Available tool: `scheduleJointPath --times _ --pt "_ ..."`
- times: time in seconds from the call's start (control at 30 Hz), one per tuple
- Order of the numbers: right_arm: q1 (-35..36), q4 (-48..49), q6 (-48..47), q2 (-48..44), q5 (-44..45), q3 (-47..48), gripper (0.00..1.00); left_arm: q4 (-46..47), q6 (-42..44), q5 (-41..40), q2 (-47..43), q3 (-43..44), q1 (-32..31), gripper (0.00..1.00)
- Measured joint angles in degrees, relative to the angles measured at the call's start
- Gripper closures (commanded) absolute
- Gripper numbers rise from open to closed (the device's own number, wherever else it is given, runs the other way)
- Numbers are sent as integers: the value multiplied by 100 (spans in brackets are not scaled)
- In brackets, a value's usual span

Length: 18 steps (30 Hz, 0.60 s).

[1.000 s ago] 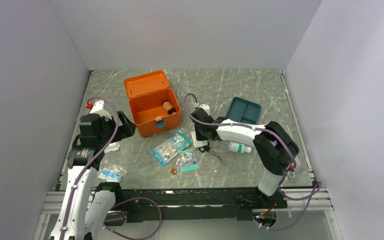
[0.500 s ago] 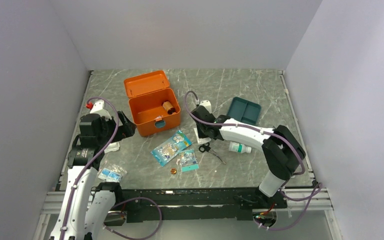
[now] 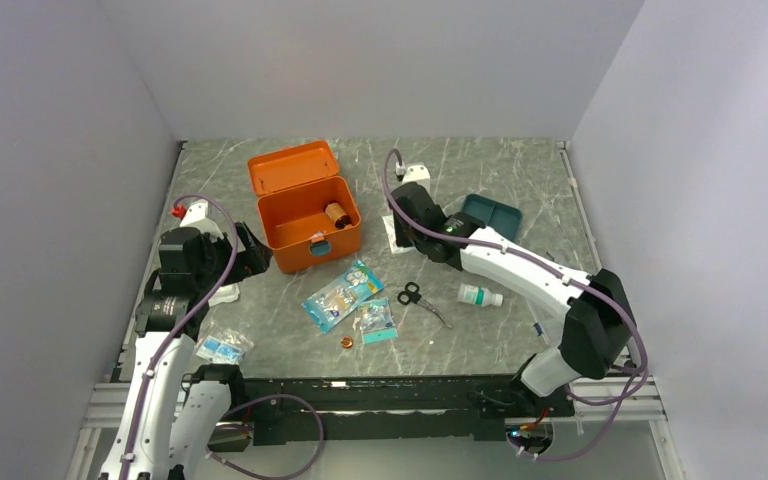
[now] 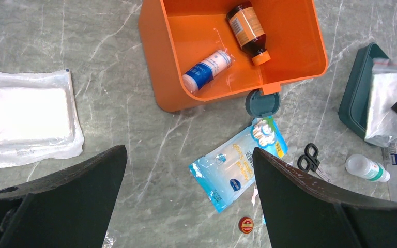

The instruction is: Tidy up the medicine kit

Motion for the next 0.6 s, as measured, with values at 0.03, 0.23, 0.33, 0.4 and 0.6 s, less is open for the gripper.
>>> scheduleJointPath --times 0.03,0.23,0.33,0.4,0.6 --pt "0 11 -24 -2 -17 96 100 0 0 0 0 0 0 1" --pt "0 48 -83 63 -328 750 100 0 0 -2 -2 0 0 1" --pt "0 116 -85 271 -518 1189 100 0 0 -2 -2 0 0 1" --pt "11 157 -83 485 -645 1508 100 0 0 -2 -2 0 0 1" --pt "122 197 -81 1379 -962 2553 100 0 0 -4 -39 0 0 1"
